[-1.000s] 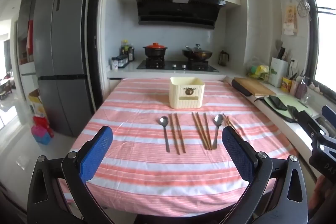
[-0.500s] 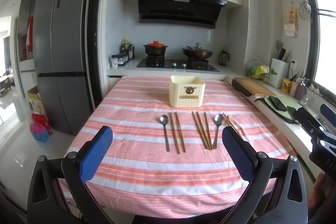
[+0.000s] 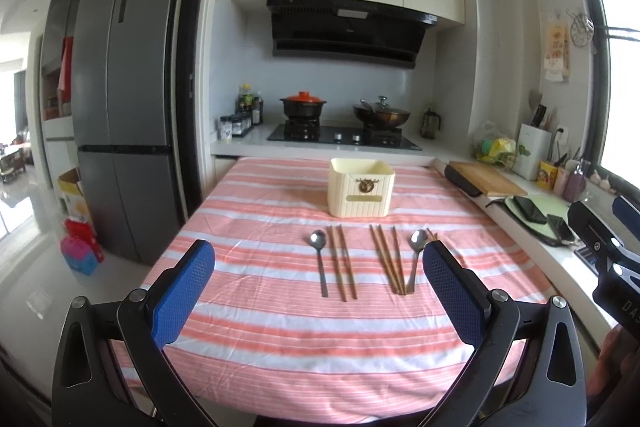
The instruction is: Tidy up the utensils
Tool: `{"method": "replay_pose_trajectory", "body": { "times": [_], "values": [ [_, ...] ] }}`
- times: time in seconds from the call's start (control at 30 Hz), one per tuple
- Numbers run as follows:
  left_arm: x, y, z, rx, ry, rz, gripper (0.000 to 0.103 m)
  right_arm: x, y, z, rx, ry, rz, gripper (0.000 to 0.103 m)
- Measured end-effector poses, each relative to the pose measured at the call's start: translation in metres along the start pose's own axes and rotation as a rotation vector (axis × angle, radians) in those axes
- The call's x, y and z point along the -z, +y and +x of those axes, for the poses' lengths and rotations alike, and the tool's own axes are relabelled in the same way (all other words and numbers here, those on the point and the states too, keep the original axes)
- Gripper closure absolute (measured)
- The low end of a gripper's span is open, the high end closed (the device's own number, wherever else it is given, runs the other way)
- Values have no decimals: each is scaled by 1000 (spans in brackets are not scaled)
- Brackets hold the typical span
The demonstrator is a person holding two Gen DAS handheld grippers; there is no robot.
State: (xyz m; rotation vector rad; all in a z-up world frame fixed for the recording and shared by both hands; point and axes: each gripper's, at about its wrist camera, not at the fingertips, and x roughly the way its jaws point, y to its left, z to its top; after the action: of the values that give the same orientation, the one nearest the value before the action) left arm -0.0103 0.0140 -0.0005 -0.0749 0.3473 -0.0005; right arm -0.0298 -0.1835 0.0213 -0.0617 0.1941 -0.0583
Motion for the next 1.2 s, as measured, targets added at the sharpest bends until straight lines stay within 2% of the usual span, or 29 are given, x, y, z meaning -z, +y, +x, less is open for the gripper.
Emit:
{"method": "replay_pose_trajectory", "body": {
  "times": [0.6, 1.2],
  "values": [
    [1, -6, -18, -30, -35, 14, 0, 2, -4, -17, -10, -62, 21, 0],
    [1, -11, -11, -29, -24, 30, 0, 5, -11, -12, 2, -48, 41, 0]
  ]
}}
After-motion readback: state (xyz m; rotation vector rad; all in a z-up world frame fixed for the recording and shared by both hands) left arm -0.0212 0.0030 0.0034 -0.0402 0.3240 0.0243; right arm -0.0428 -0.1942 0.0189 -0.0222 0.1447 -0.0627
